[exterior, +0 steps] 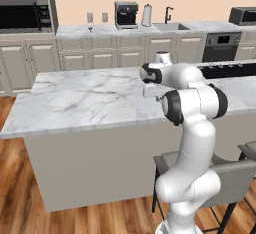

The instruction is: Take the fork and place it on the left side of the plate. Then take the spoon and place it on the right side of the plate. Make sure they're directly next to the plate.

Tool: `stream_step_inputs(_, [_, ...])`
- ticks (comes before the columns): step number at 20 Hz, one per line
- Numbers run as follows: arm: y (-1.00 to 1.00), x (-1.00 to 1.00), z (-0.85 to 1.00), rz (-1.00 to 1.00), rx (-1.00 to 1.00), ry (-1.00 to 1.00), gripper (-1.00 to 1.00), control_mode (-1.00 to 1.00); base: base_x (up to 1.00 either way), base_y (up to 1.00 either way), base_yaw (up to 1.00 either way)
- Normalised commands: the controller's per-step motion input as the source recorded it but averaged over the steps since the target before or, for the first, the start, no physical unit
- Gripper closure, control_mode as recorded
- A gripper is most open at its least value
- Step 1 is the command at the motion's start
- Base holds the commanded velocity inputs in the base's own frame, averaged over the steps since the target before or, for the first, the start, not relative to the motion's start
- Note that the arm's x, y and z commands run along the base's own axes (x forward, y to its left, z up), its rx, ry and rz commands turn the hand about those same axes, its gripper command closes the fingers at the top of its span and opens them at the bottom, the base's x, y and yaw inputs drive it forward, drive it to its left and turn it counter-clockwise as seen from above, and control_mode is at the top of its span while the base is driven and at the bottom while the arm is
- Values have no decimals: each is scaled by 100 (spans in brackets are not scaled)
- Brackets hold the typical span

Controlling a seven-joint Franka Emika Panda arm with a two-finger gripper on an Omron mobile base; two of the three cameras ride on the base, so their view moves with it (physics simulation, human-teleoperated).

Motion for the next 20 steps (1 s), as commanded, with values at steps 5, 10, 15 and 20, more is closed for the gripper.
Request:
stream_step_inputs(5, [0,0,-27,-6,0,0,100,-100,0,0,0])
stream_step_inputs(10, [0,2,-20,-7,0,0,100,-100,0,0,0])
stream_step_inputs(15, [-3,1,-28,-4,0,0,100,-100,0,0,0])
stream_step_inputs(20, [-4,2,-35,-2,0,0,-100,-100,0,0,0])
